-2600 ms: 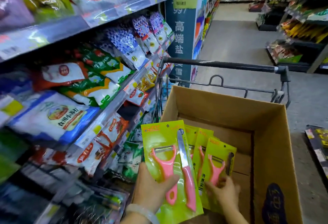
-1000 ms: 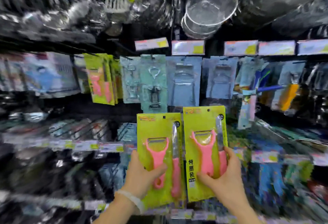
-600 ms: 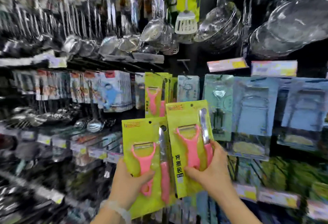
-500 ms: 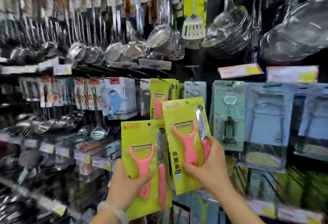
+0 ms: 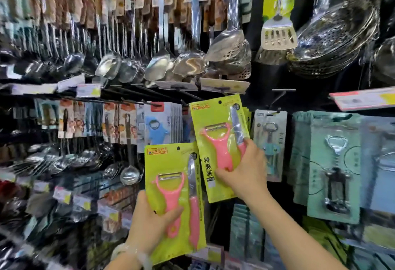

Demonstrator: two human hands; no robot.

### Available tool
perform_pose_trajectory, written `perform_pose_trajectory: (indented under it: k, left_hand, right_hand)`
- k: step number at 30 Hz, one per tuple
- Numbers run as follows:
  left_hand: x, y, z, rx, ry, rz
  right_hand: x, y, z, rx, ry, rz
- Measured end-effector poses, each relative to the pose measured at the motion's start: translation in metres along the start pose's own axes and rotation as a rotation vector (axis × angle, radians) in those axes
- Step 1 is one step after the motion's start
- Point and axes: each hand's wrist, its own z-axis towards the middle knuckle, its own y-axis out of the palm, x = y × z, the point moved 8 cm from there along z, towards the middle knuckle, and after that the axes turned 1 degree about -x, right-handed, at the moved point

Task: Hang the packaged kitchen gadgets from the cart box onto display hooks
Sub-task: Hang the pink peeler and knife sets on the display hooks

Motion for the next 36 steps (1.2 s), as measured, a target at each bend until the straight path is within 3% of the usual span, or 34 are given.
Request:
perform_pose_trajectory:
  k: [9,20,27,30,34,36]
  left_hand:
    - [-0.006,-0.005,0.056,-0.062,0.038,0.026]
    - [-0.02,-0.019,0.09,-0.146,0.03,-0.017]
    - [-0.013,-0.018,0.091,-0.214,0.066,-0.085]
    - [-0.01,-0.006,0.09,-0.271,0.068,-0.096]
    - [-0.005,0.02,0.087,-0.331,0.107,-0.091]
    - [-0.001,0.038,0.081,-0.378,0.123,-0.1]
  right_hand:
    - [0.001,0.012,-0.008,0.092,0.059,-0.018]
    - [0.025,0.048,0.024,0.113,0.291,-0.078]
    - [0.039,0.057,0.032,0.052,0.303,-0.074]
    - [0.03,0.048,0.018,0.085,0.209,-0.025]
    - [0.005,0.049,-0.014,-0.096,0.13,0.319]
    - [-0.006,0.051,-0.026,-0.187,0.097,0.25]
